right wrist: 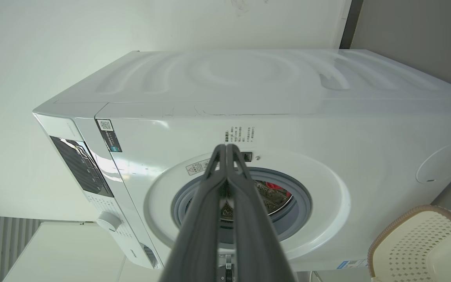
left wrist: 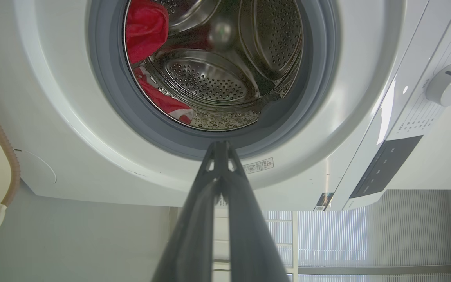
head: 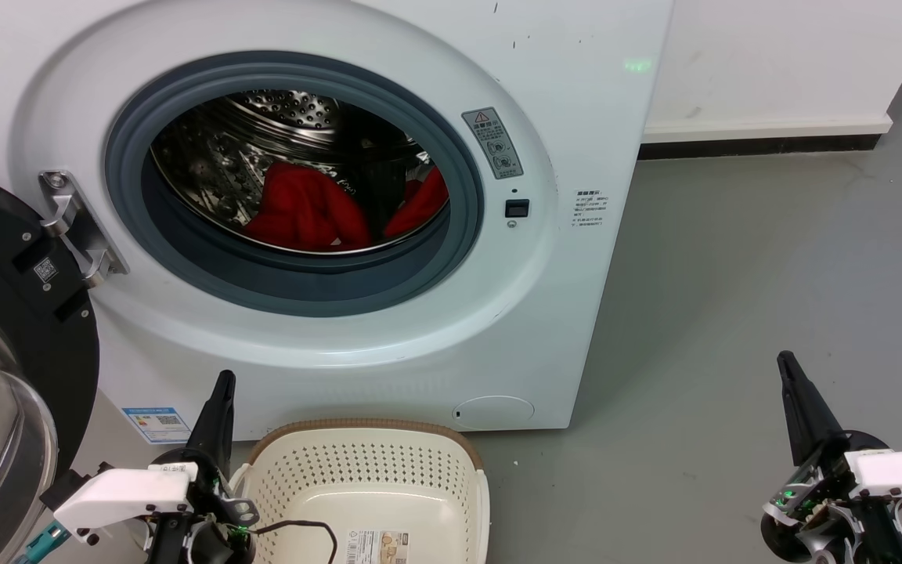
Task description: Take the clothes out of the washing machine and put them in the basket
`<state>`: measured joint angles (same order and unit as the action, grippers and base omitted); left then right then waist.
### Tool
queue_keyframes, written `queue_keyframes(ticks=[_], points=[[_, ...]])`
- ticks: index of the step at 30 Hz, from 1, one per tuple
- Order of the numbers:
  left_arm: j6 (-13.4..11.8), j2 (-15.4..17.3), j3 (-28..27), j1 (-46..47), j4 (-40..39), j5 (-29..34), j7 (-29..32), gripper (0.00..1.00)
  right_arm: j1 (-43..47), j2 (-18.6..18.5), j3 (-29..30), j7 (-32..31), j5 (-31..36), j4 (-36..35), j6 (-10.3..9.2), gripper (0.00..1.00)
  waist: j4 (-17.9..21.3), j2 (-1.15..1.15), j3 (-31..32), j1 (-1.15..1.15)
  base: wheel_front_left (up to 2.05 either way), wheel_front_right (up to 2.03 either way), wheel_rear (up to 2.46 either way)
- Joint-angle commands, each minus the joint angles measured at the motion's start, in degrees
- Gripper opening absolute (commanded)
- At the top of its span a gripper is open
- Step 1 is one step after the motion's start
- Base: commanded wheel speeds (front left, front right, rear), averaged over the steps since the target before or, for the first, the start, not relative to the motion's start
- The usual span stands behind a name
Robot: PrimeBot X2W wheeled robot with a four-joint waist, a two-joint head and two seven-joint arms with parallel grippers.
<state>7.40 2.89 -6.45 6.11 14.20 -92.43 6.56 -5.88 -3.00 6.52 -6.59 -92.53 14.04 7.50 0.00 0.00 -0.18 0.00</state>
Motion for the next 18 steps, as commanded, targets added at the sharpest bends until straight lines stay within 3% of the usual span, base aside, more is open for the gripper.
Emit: queue_keyframes(ticks=[1,18], points=[[0.18,-0.03,-0.13,0.32,-0.18,0.03,0.11,0.00,-0.72,0.20,-0.03,-0.02,0.25,0.07,-0.02,0.00,0.00,0.00,0.00,0.00,0.00,0.00,0.00],[0.18,-0.03,-0.11,0.32,-0.18,0.03,0.11,0.00,-0.72,0.20,-0.03,-0.02,0.25,0.07,-0.02,0.00,0.00,0.00,0.00,0.00,0.00,0.00,0.00]])
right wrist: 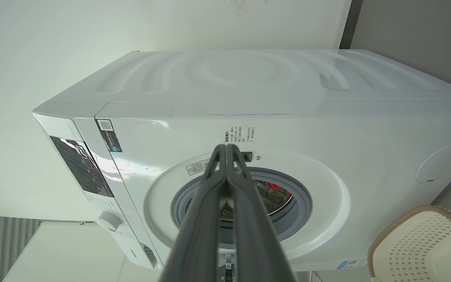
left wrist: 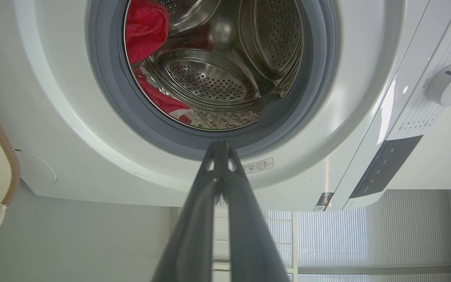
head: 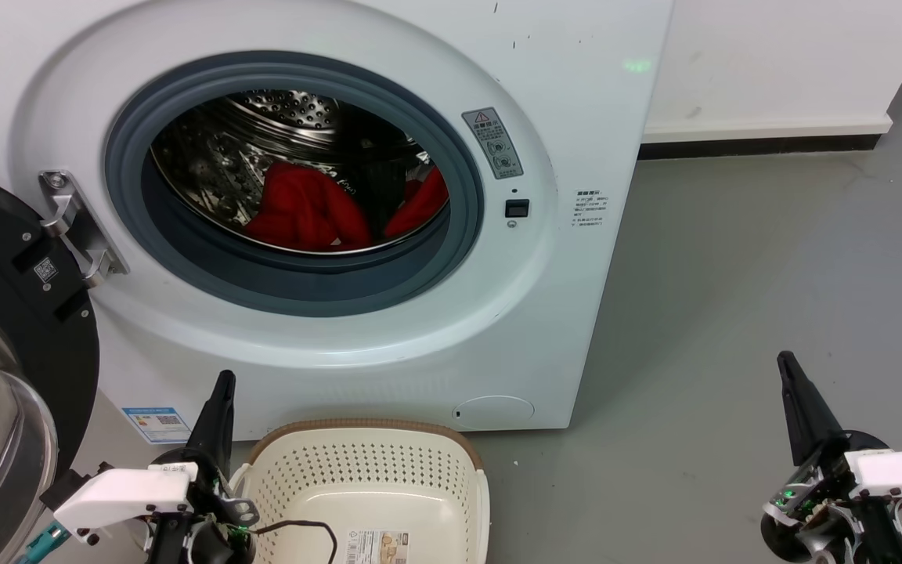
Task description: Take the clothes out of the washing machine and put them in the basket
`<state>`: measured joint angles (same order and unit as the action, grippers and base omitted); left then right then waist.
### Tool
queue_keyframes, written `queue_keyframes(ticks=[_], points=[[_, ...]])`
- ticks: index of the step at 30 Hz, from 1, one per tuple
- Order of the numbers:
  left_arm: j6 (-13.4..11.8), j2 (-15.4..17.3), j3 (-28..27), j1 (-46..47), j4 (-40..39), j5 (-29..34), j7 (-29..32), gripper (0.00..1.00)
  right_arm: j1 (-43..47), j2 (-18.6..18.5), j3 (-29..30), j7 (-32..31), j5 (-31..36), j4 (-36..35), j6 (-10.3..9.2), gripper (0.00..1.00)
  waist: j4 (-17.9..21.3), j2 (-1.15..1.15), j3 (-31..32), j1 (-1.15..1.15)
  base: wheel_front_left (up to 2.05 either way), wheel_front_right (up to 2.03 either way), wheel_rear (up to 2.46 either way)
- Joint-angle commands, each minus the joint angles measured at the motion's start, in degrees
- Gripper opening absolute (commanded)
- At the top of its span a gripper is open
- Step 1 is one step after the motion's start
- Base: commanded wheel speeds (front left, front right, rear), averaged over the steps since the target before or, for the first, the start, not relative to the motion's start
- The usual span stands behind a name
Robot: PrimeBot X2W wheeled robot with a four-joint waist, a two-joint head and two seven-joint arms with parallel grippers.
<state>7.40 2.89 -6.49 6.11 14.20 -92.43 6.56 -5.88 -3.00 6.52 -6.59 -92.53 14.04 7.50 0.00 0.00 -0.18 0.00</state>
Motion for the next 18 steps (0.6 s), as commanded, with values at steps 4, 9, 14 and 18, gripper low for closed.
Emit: queue_keyframes(ticks=[4,9,14,18], points=[[-0.07,-0.12,0.23,-1.13,1.38,0.02,-0.05,1.00,1.08,0.03,-0.08,0.04,-0.01,1.34,0.00,1.00,0.00,0.00,-0.01,0.00,0.00,0.00,0.00],[-0.05,-0.11,0.66,-1.56,0.54,1.04,-1.56,1.00,1.68,0.04,-0.85,1.55,0.52,0.14,0.00,1.00,0.06,0.00,-0.03,0.00,0.00,0.00,0.00],[-0.04,-0.10,0.77,-1.92,0.51,2.13,-2.98,1.00,2.22,0.04,-1.17,2.97,1.64,-0.84,0.00,1.00,0.15,0.00,-0.03,0.00,0.00,0.00,0.00],[-0.04,-0.10,0.51,-2.05,0.44,3.23,-3.80,1.00,2.53,0.05,-1.15,3.79,2.42,-1.60,0.00,1.00,0.19,0.00,-0.03,0.00,0.00,0.00,0.00]])
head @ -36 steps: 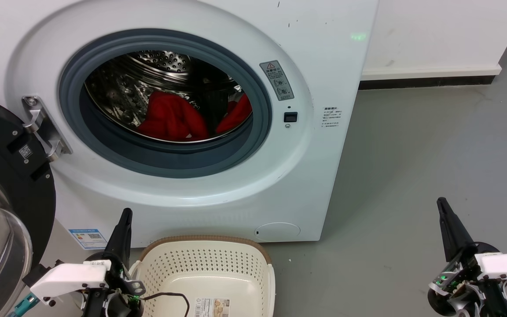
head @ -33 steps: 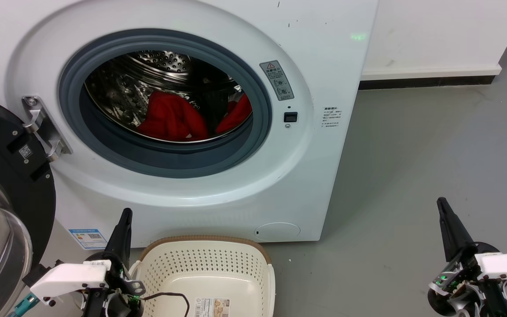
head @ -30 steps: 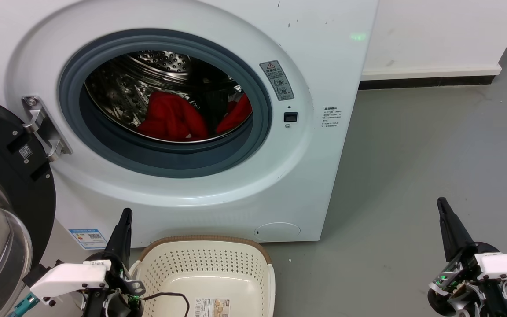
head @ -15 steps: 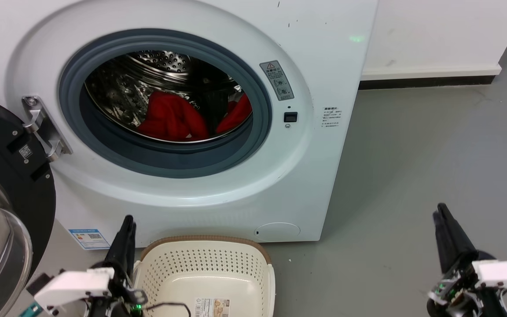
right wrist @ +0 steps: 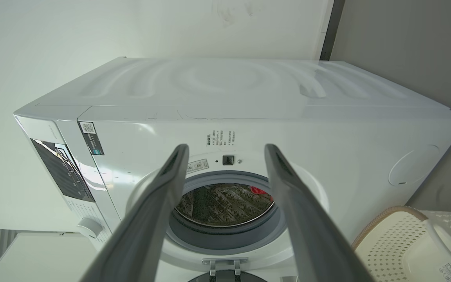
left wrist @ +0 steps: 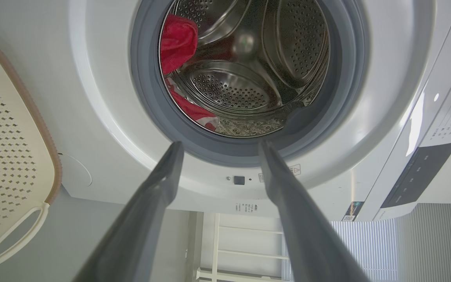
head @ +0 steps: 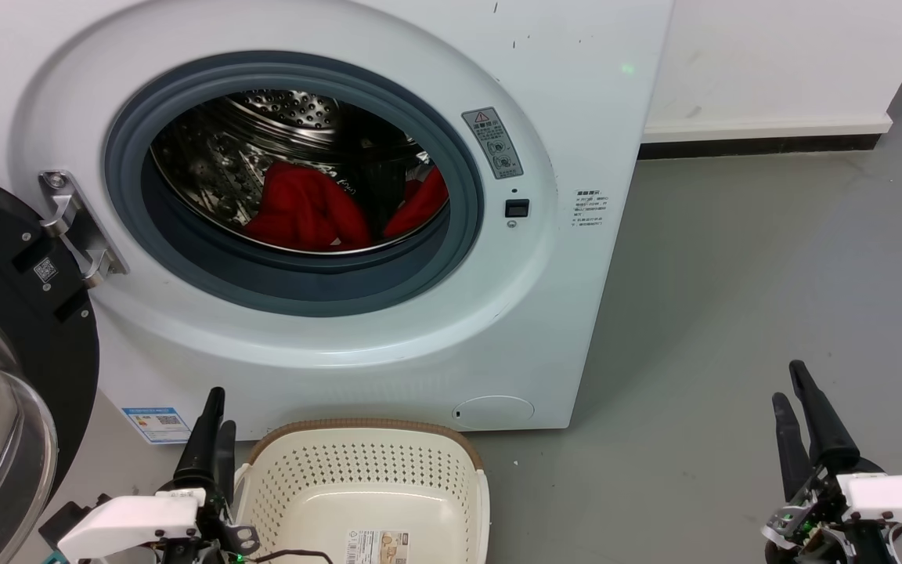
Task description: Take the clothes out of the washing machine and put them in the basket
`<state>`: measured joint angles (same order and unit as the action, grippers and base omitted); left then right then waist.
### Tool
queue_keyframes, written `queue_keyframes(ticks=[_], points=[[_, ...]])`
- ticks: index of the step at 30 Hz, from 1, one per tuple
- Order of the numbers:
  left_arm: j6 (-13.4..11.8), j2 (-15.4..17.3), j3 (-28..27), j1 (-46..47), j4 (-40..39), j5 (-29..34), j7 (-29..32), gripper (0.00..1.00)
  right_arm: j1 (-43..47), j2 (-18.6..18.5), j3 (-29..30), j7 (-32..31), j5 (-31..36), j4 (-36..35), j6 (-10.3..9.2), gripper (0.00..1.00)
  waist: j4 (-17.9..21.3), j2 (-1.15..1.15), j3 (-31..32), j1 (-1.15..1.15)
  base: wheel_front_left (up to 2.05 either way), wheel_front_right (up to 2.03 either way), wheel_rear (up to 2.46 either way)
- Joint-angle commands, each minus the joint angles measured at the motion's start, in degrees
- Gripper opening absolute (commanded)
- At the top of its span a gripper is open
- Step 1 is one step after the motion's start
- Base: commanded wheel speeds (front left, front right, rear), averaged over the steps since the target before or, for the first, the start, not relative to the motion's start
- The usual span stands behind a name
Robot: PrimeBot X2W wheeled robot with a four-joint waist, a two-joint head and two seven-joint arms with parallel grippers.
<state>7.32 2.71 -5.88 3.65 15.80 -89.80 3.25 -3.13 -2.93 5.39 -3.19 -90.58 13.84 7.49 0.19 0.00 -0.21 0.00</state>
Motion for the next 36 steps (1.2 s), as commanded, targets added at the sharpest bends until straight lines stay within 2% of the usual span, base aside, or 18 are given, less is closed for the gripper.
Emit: queue_keyframes(ticks=[1,9,16,19,31,35,36], points=[[0.04,0.09,-0.28,0.36,-1.23,1.05,-0.75,1.00,-0.11,-0.03,0.05,0.66,0.74,-1.62,0.01,1.00,0.02,0.00,0.00,0.00,0.00,0.00,0.00],[0.06,0.10,-4.42,0.37,-3.91,7.81,-2.77,1.00,0.04,-0.03,1.58,2.70,9.97,-1.95,0.01,1.00,0.11,0.00,-0.04,0.00,0.00,0.00,0.00],[0.07,0.12,-5.99,0.24,-6.72,14.98,-4.40,1.00,-0.39,-0.02,2.94,4.33,23.78,-4.63,0.01,1.00,0.22,0.00,-0.11,0.00,0.00,0.00,0.00],[-0.81,0.12,-6.78,0.38,-8.79,18.47,-5.07,1.00,-0.56,-0.02,3.43,4.99,29.72,-6.60,0.01,1.00,0.30,0.00,-0.21,0.00,0.00,0.00,0.00],[-5.78,0.14,-2.19,-1.23,-16.37,32.58,-7.52,1.00,0.74,-0.01,0.29,7.44,48.50,-12.67,0.01,1.00,0.56,0.00,-0.44,0.00,0.00,0.00,0.00],[-4.91,0.15,-0.21,-2.01,-17.56,35.88,-8.44,1.00,1.31,-0.01,-0.33,8.40,54.73,-14.01,0.01,1.00,0.64,0.00,-0.42,0.00,0.00,0.00,0.00],[-3.93,0.15,0.03,-2.01,-18.09,36.54,-8.64,1.00,1.38,-0.01,-0.35,8.55,55.72,-14.19,0.01,1.00,0.66,0.00,-0.42,0.00,0.00,0.00,0.00]])
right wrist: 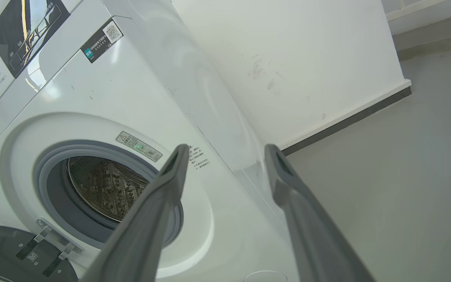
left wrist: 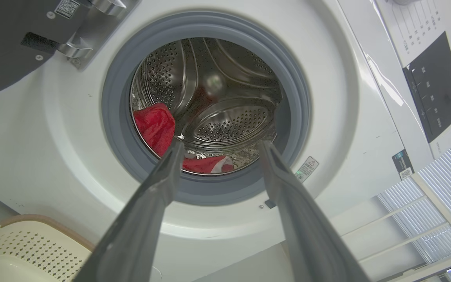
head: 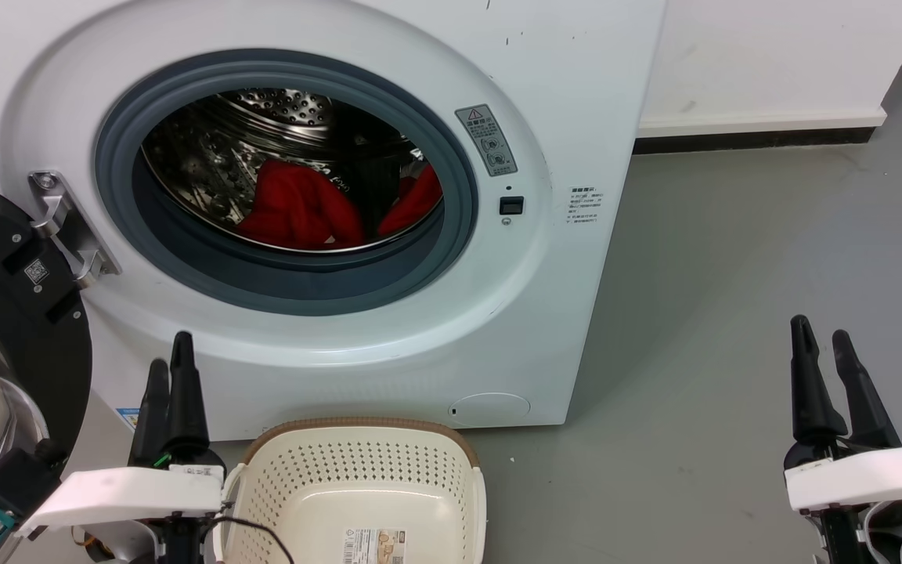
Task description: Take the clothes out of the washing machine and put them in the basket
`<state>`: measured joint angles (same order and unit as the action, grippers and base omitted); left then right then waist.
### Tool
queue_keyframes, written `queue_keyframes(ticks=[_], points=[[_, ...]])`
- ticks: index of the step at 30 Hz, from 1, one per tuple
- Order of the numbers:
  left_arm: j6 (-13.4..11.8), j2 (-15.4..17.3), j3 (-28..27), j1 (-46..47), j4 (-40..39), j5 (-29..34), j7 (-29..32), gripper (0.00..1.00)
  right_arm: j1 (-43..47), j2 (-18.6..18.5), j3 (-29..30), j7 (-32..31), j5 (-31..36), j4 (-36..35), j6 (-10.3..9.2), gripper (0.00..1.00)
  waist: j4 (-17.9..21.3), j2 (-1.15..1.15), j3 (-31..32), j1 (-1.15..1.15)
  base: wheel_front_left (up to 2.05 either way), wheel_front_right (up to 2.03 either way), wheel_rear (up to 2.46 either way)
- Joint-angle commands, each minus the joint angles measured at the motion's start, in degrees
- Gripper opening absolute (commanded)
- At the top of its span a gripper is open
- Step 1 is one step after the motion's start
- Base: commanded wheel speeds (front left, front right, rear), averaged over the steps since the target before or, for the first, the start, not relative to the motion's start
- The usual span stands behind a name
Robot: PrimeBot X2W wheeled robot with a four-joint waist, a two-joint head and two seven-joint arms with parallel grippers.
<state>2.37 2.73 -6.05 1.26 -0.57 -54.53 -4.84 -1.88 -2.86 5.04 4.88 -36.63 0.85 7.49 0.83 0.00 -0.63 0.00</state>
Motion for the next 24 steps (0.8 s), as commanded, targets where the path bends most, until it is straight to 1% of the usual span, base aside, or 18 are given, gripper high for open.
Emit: queue_keyframes(ticks=[1,4,9,11,13,17,20,24], points=[[2.01,0.13,0.48,0.16,-2.03,1.93,-0.71,1.00,0.16,-0.08,-0.07,0.68,2.72,-1.36,0.01,1.00,0.05,0.00,0.00,0.00,0.00,0.00,0.00],[3.35,0.13,1.18,-0.96,-1.44,2.10,-1.23,1.00,0.21,-0.07,-0.27,1.20,5.52,-1.84,0.01,1.00,0.14,0.00,0.07,0.00,0.00,0.00,0.00],[3.77,0.14,1.41,-1.00,-2.25,8.17,-2.10,1.00,0.96,-0.07,-1.07,2.03,9.60,-1.66,0.01,1.00,0.26,0.00,0.19,0.00,0.00,0.00,0.00],[3.40,0.14,2.08,-1.14,-2.85,11.65,-2.43,1.00,1.14,-0.06,-1.26,2.37,11.46,-1.63,0.01,1.00,0.30,0.00,0.25,0.00,0.00,0.00,0.00],[2.45,0.15,2.72,-1.15,-3.87,14.63,-2.74,1.00,1.34,-0.06,-1.28,2.71,13.22,-1.47,0.01,1.00,0.35,0.00,0.27,0.00,0.00,0.00,0.00],[0.62,0.15,3.83,-1.70,-4.76,18.59,-3.37,1.00,1.49,-0.06,-1.02,3.34,15.97,-1.16,0.01,1.00,0.47,0.00,0.32,0.00,0.00,0.00,0.00],[-0.12,0.15,4.75,-1.90,-5.21,21.95,-3.84,1.00,1.71,-0.05,-0.91,3.79,17.71,-0.75,0.01,1.00,0.54,0.00,0.33,0.00,0.00,0.00,0.00],[-1.00,0.16,5.60,-2.74,-4.14,24.52,-4.44,1.00,1.66,-0.06,-1.15,4.38,20.60,-0.97,0.00,1.00,0.62,0.00,0.34,0.00,0.00,0.00,0.00]])
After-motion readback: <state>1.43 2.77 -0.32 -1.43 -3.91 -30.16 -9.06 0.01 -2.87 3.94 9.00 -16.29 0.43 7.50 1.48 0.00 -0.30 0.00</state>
